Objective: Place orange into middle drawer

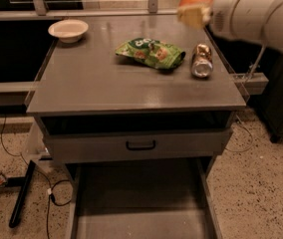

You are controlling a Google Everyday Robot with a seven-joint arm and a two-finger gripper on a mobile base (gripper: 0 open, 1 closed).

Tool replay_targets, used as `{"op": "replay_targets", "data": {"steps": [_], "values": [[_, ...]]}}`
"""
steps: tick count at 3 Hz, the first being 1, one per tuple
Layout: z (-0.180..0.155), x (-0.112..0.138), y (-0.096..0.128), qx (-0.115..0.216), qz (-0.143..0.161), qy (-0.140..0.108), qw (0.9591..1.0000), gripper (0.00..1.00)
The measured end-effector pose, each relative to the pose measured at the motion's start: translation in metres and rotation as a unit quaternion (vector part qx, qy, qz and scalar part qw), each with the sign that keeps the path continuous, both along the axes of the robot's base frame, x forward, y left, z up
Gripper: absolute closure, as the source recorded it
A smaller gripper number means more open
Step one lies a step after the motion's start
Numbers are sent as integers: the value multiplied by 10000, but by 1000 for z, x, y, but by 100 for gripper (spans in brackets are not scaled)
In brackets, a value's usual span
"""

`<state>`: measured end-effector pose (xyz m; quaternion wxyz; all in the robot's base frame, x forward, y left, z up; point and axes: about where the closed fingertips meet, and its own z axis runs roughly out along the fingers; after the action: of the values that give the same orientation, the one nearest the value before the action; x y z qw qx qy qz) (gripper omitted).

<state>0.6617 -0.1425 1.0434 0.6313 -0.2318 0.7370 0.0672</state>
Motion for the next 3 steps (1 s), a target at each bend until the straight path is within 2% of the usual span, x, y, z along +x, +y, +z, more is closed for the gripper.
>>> {"op": "replay_targets", "data": {"steps": [1,2,3], "values": [[-87,-39,32,-215,394,616,9971,100],[-86,-39,32,-214,392,611,9971,100],[-91,-41,37,-120,532,674,9962,100]]}}
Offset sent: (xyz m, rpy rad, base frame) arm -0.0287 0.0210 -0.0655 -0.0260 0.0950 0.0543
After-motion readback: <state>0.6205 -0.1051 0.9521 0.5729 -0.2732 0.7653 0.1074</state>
